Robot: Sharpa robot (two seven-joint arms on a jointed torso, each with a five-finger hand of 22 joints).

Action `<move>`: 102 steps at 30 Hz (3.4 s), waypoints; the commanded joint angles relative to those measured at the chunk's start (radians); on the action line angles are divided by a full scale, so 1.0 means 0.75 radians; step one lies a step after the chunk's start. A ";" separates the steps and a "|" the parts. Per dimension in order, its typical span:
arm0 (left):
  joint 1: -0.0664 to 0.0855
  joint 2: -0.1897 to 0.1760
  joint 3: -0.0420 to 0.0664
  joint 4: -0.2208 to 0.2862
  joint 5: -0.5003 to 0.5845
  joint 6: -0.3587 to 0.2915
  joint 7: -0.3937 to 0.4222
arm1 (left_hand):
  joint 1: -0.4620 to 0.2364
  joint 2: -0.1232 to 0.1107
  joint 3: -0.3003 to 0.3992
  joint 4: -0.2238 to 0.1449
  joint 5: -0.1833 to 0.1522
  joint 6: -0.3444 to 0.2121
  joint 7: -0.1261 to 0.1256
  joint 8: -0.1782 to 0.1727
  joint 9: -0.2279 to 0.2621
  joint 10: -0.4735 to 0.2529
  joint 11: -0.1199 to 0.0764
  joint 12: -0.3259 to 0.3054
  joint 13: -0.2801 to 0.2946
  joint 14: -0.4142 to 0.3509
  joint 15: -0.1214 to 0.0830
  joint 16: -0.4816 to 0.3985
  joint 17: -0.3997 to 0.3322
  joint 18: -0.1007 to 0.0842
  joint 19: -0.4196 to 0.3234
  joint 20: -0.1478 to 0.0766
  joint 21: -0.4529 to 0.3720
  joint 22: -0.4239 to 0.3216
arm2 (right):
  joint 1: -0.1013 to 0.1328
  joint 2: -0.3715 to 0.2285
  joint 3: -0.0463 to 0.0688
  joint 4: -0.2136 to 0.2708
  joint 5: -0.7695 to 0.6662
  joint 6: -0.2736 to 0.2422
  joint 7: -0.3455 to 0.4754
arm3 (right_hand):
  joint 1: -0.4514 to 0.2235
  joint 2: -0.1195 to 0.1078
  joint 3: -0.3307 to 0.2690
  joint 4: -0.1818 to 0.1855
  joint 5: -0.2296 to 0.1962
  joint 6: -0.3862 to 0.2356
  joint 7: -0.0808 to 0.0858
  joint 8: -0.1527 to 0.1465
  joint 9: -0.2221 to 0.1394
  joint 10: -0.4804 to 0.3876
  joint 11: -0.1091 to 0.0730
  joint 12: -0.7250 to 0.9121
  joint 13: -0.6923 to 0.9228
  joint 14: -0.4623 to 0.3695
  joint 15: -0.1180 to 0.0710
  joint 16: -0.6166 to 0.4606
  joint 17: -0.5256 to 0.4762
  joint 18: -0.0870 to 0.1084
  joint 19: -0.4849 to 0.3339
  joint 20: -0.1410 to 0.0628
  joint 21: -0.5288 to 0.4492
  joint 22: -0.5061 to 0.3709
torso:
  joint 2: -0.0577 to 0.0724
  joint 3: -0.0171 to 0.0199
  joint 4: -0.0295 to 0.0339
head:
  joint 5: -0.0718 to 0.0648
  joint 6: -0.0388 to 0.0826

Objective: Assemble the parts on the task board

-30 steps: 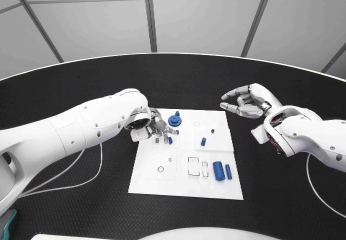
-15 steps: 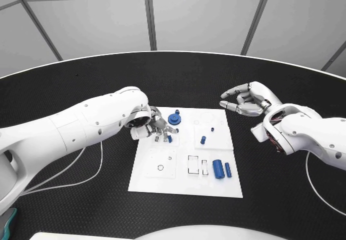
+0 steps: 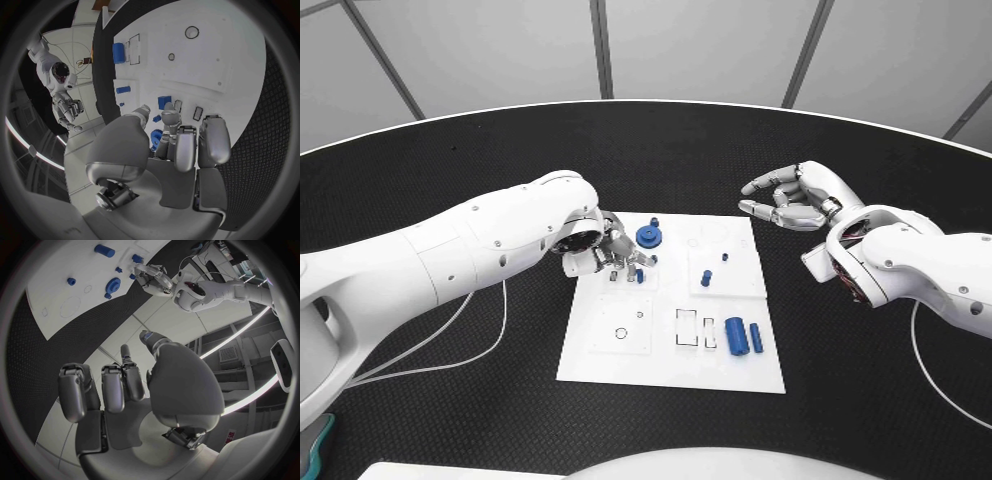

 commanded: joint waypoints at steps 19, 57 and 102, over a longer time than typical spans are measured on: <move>-0.001 0.014 -0.001 -0.019 -0.004 0.028 -0.028 | 0.035 0.000 0.018 -0.001 0.008 -0.007 0.000 0.010 0.006 -0.006 -0.003 0.004 -0.005 0.103 -0.010 -0.008 0.209 -0.019 0.013 0.000 0.007 0.005 | 0.000 0.006 0.000 -0.006 0.000 0.009 -0.001 | 0.010 0.007 -0.001 0.001 0.004 -0.007 0.002 0.006 0.001 -0.001 -0.006 -0.003 0.186 0.096 -0.010 -0.003 0.192 0.025 0.058 -0.009 -0.009 0.184 | 0.000 0.0019 -0.0003 | -0.002 -0.009; -0.001 0.018 -0.002 -0.012 -0.049 0.041 -0.030 | 0.064 -0.014 0.032 -0.003 0.006 -0.008 0.000 0.010 0.013 -0.005 -0.003 0.006 -0.008 0.103 -0.011 -0.008 0.209 -0.021 0.014 0.000 0.010 0.012 | 0.000 0.016 0.000 -0.013 0.000 0.019 -0.005 | 0.011 0.008 -0.001 0.001 0.010 -0.006 0.002 0.008 0.002 0.003 -0.007 0.001 0.188 0.097 -0.010 -0.003 0.193 0.025 0.060 -0.009 -0.008 0.188 | -0.002 0.0025 0.0017 | -0.008 -0.023; -0.001 0.029 -0.003 -0.026 -0.046 0.080 -0.020 | 0.243 -0.082 0.518 -0.090 0.061 -0.010 -0.009 -0.010 0.049 -0.018 -0.012 0.002 -0.038 0.103 -0.019 -0.008 0.206 -0.023 0.015 -0.005 0.023 0.038 | 0.000 0.029 0.000 -0.020 0.000 0.036 -0.007 | 0.011 0.012 0.000 0.003 0.013 -0.005 0.001 0.010 0.003 0.007 -0.007 0.006 0.191 0.098 -0.011 -0.003 0.195 0.025 0.060 -0.010 -0.009 0.186 | -0.002 0.0033 0.0023 | -0.013 -0.034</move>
